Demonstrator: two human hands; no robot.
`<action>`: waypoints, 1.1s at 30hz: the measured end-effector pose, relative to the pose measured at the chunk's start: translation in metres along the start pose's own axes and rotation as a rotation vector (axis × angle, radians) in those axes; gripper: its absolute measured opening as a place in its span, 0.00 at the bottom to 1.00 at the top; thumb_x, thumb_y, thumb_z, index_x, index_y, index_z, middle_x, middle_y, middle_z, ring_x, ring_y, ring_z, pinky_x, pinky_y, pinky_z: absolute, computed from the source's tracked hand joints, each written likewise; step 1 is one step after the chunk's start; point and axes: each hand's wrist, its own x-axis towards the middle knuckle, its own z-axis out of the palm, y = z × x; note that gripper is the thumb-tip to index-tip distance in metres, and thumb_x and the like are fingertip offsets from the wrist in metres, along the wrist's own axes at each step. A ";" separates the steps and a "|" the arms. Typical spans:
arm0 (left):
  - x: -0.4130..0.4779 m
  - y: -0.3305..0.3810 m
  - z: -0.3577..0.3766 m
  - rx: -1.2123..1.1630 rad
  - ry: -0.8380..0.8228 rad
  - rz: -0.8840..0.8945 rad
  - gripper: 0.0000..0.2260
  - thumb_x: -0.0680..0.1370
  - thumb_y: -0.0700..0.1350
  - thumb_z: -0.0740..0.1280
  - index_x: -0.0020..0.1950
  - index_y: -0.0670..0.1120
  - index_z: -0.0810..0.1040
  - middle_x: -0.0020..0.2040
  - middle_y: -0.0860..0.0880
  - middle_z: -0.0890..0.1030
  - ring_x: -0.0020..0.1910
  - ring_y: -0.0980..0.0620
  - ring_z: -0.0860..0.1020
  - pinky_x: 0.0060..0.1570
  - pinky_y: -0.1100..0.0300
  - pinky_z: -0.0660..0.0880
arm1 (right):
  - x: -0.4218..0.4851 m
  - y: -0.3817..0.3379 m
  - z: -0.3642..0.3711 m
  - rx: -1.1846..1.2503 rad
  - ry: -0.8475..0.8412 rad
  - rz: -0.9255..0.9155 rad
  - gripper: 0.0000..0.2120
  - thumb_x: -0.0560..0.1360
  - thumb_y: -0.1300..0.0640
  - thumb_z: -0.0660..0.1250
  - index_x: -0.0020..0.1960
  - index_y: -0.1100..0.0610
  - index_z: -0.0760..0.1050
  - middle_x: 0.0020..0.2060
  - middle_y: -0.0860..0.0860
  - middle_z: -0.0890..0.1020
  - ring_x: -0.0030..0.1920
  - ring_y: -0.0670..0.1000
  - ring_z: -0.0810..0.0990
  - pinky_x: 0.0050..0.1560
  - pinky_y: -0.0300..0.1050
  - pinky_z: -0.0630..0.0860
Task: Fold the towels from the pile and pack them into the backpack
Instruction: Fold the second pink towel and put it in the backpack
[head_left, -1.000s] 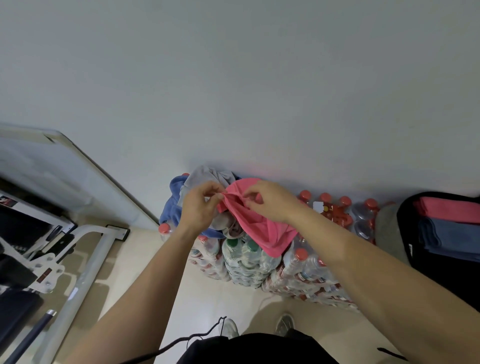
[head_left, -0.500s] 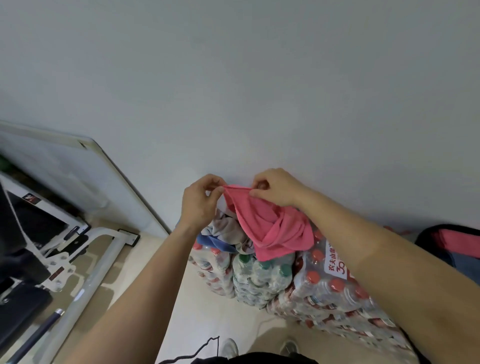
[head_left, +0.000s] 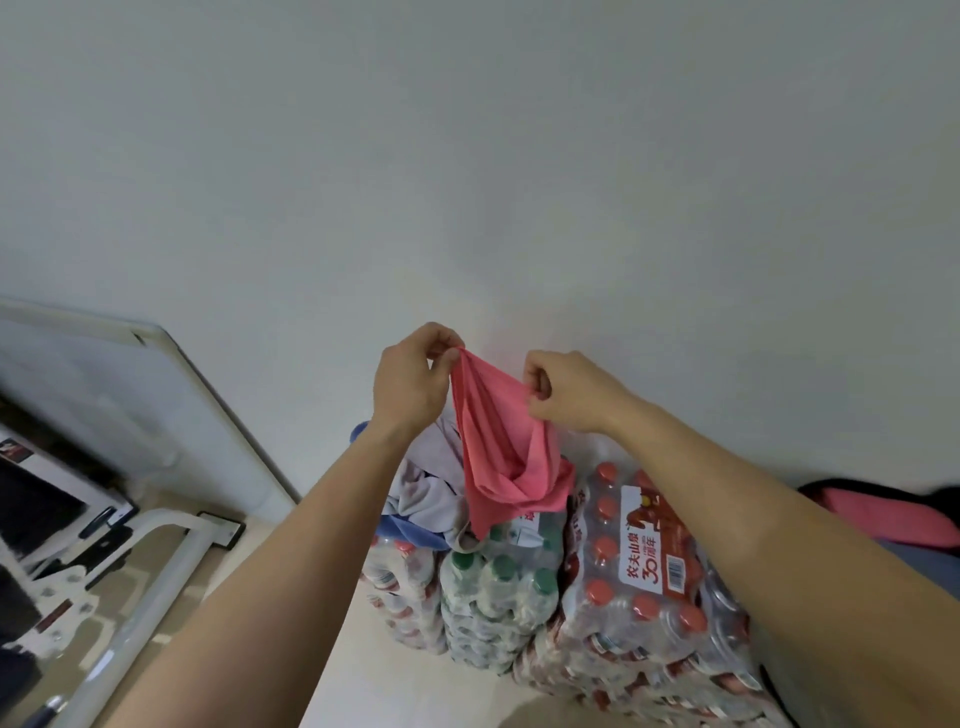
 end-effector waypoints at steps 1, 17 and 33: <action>0.002 0.002 0.001 0.006 0.001 0.011 0.06 0.77 0.40 0.67 0.45 0.52 0.80 0.42 0.59 0.82 0.44 0.62 0.79 0.43 0.68 0.72 | -0.003 0.004 0.001 0.014 0.025 0.016 0.08 0.68 0.63 0.69 0.44 0.54 0.74 0.35 0.44 0.77 0.35 0.45 0.74 0.39 0.43 0.73; 0.004 -0.046 -0.001 0.200 0.027 -0.254 0.06 0.78 0.43 0.64 0.45 0.54 0.77 0.46 0.54 0.82 0.44 0.50 0.79 0.42 0.56 0.73 | -0.062 0.067 -0.009 0.107 0.025 0.163 0.12 0.74 0.70 0.67 0.47 0.54 0.72 0.49 0.47 0.78 0.37 0.41 0.76 0.37 0.35 0.70; 0.010 -0.030 0.006 0.204 0.042 -0.283 0.06 0.78 0.44 0.64 0.47 0.54 0.78 0.44 0.57 0.80 0.43 0.52 0.78 0.40 0.58 0.70 | -0.095 0.057 -0.017 0.089 0.029 0.205 0.12 0.77 0.67 0.60 0.44 0.59 0.82 0.43 0.50 0.82 0.46 0.50 0.80 0.54 0.49 0.78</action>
